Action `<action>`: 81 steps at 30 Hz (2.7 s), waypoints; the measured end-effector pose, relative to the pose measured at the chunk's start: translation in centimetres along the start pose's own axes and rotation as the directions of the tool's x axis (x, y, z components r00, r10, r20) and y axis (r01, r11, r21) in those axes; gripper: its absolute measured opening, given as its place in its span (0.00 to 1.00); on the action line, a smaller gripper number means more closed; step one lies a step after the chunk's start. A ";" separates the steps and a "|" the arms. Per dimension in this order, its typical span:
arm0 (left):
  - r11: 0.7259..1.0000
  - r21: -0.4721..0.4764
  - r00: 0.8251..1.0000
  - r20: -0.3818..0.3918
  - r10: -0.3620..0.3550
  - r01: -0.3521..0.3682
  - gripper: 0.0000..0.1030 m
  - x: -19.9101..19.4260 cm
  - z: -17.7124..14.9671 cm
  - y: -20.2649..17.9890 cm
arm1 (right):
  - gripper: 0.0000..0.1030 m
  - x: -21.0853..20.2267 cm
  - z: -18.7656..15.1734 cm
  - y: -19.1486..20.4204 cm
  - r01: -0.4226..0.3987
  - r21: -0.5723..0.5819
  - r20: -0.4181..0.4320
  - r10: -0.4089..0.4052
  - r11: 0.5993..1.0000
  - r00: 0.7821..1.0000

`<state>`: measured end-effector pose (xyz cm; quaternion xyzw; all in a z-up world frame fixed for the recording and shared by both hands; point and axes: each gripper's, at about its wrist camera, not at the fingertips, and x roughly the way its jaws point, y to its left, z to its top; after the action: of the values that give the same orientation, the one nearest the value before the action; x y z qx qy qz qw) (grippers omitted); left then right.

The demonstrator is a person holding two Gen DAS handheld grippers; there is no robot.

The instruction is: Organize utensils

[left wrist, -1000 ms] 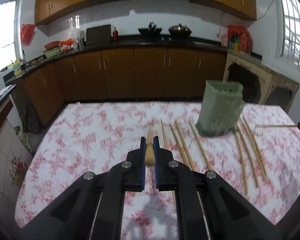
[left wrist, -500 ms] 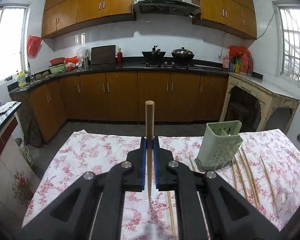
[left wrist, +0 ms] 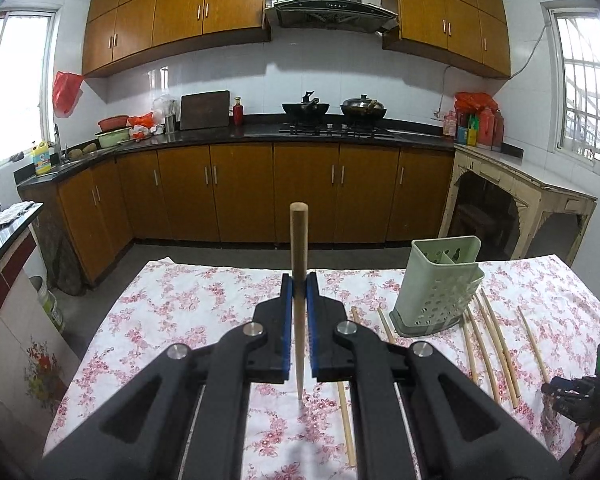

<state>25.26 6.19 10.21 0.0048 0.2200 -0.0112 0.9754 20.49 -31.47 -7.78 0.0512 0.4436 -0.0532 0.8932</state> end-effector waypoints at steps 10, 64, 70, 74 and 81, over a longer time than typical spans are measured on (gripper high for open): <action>1.000 0.003 1.000 0.000 0.004 -0.004 0.08 -0.1 -0.3 0.1 | 0.08 3.5 6.3 0.4 -0.031 -0.006 0.030 0.031 1.000 0.999; 0.998 0.021 0.997 0.055 -0.053 0.052 0.08 -2.2 1.2 -0.2 | 0.07 -13.1 12.6 0.4 -0.113 0.026 0.523 0.082 0.993 0.848; 0.992 0.028 0.985 0.121 -0.124 0.121 0.08 -4.2 5.8 -1.9 | 0.07 -17.4 16.7 1.9 -0.151 -0.024 0.568 0.138 0.988 0.812; 0.983 0.034 0.970 0.161 -0.182 0.179 0.08 -5.0 9.5 -3.8 | 0.07 -19.7 19.2 3.1 -0.199 -0.061 0.583 0.197 0.978 0.788; 0.968 0.057 0.944 0.212 -0.251 0.244 0.08 -4.5 14.6 -8.3 | 0.07 -19.5 21.8 5.9 -0.247 -0.124 0.561 0.274 0.961 0.782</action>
<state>27.28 -2.27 25.28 -0.0095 0.1104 -0.1372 0.9843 26.78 -27.67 21.18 0.0739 0.1445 0.0675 0.9844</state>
